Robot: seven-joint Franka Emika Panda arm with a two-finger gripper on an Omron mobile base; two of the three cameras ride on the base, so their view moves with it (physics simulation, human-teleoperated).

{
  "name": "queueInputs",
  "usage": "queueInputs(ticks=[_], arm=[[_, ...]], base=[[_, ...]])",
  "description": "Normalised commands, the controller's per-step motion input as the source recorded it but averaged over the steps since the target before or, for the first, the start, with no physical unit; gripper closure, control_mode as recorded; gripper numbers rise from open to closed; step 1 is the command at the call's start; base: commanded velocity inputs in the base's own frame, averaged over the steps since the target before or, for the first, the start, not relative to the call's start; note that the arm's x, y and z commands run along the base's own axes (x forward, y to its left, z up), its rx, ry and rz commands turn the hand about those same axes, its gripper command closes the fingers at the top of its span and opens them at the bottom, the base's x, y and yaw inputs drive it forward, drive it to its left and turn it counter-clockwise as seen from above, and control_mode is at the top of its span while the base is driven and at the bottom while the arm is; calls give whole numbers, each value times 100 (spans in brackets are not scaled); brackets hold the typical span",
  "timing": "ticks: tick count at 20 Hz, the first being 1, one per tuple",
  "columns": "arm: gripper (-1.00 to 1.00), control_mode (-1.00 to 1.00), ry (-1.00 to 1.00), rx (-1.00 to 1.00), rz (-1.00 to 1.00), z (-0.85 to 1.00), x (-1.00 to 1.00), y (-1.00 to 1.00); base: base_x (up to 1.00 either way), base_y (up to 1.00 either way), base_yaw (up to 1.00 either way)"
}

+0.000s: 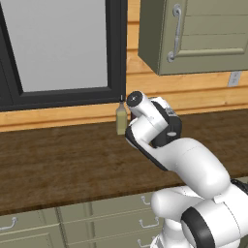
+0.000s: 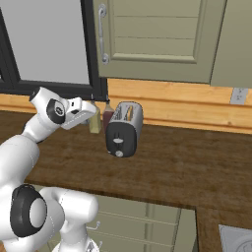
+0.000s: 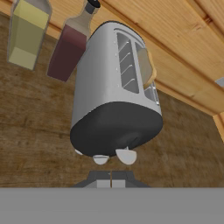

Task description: Start the toaster. Once the lever pops up, take the bread to the plate on the dining counter.

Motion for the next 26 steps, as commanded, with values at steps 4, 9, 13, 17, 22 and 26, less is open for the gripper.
queueInputs(ticks=[4, 9, 13, 17, 22, 26], arm=[[100, -100, 0, 0, 0, 0, 0, 0], [100, -100, 0, 0, 0, 0, 0, 0], [100, -100, 0, 0, 0, 0, 0, 0], [100, -100, 0, 0, 0, 0, 0, 0], [100, -100, 0, 0, 0, 0, 0, 0], [100, -100, 0, 0, 0, 0, 0, 0]], base=[[0, 0, 0], [0, 0, 0], [0, 0, 0], [0, 0, 0], [0, 0, 0], [0, 0, 0]])
